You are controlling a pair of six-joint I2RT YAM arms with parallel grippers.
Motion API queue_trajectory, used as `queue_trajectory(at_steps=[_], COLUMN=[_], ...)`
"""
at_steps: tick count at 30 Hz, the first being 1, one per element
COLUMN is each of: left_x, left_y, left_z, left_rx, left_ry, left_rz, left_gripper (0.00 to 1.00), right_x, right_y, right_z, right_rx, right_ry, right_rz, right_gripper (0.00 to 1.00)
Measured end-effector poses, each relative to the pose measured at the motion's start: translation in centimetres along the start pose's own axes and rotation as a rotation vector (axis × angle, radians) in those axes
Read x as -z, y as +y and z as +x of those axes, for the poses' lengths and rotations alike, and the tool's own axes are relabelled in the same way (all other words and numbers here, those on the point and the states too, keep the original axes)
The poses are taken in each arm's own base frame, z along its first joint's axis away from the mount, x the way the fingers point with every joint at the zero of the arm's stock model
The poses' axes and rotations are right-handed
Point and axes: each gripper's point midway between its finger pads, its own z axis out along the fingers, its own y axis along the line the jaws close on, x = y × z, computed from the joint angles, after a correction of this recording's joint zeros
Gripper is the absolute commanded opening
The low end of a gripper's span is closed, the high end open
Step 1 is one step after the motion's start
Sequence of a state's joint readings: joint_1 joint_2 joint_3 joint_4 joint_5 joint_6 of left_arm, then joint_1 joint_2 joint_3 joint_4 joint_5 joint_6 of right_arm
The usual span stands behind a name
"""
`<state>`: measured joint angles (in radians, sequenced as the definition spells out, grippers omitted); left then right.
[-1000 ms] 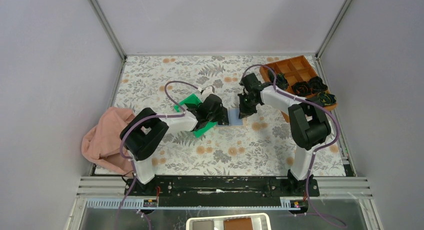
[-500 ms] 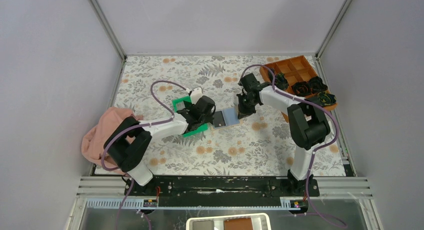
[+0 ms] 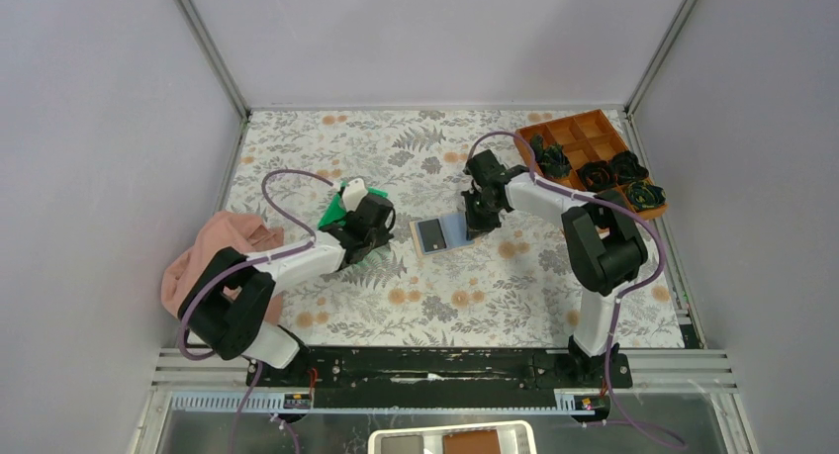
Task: Put the credit cards into the card holder
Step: Move the storage box to the center of the board, then insert the credit card into the card holder.
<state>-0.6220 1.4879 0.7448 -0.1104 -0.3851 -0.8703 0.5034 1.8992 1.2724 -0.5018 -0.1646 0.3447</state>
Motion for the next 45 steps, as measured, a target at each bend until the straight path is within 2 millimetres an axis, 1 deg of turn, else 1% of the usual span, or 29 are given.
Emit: queue_trajectory(at_steps=[3, 6, 9, 11, 13, 16, 20, 23, 26, 28, 36, 40, 45], left_x=[-0.2, -0.4, -0.4, -0.2, 0.2, 1.0, 2.6, 3.3, 3.2, 2.8, 0.9, 0.7, 0.3], left_y=[1.5, 2.3, 2.2, 1.4, 0.2, -2.4, -6.7, -8.9, -10.4, -11.0, -11.6, -12.1, -12.2], left_z=[-1.0, -1.9, -2.2, -2.3, -2.1, -2.1, -1.5, -0.7, 0.2, 1.1, 4.0, 4.5, 4.9], left_rx=[0.0, -0.009, -0.014, -0.004, 0.021, 0.071, 0.122, 0.164, 0.199, 0.222, 0.252, 0.26, 0.269], left_ry=[-0.014, -0.023, -0.013, 0.0, 0.021, 0.037, 0.054, 0.076, 0.095, 0.108, 0.15, 0.142, 0.126], left_rz=[-0.029, -0.042, -0.02, 0.013, 0.067, 0.16, 0.29, 0.356, 0.393, 0.409, 0.399, 0.406, 0.396], left_gripper=[0.0, 0.0, 0.0, 0.0, 0.0, 0.0, 0.0, 0.0, 0.0, 0.0, 0.0, 0.0, 0.0], right_x=[-0.1, -0.1, -0.1, -0.1, -0.1, 0.1, 0.2, 0.3, 0.2, 0.0, -1.0, -1.4, -1.3], right_y=[0.0, 0.0, 0.1, 0.0, 0.0, 0.0, 0.3, 0.5, 0.5, 0.4, -0.1, -0.4, -0.4], right_z=[0.1, 0.1, 0.1, 0.1, -0.1, -0.5, -1.2, -1.6, -1.8, -1.9, -1.7, -1.6, -1.7], right_rx=[0.006, 0.011, 0.016, 0.022, 0.029, 0.041, 0.057, 0.064, 0.073, 0.078, 0.076, 0.071, 0.068], right_ry=[-0.002, -0.004, -0.005, -0.007, -0.012, -0.025, -0.048, -0.058, -0.067, -0.069, -0.051, -0.042, -0.044], right_rz=[0.01, 0.018, 0.021, 0.024, 0.029, 0.031, 0.022, 0.018, 0.019, 0.02, 0.031, 0.036, 0.035], right_gripper=[0.0, 0.0, 0.0, 0.0, 0.0, 0.0, 0.0, 0.0, 0.0, 0.0, 0.0, 0.0, 0.0])
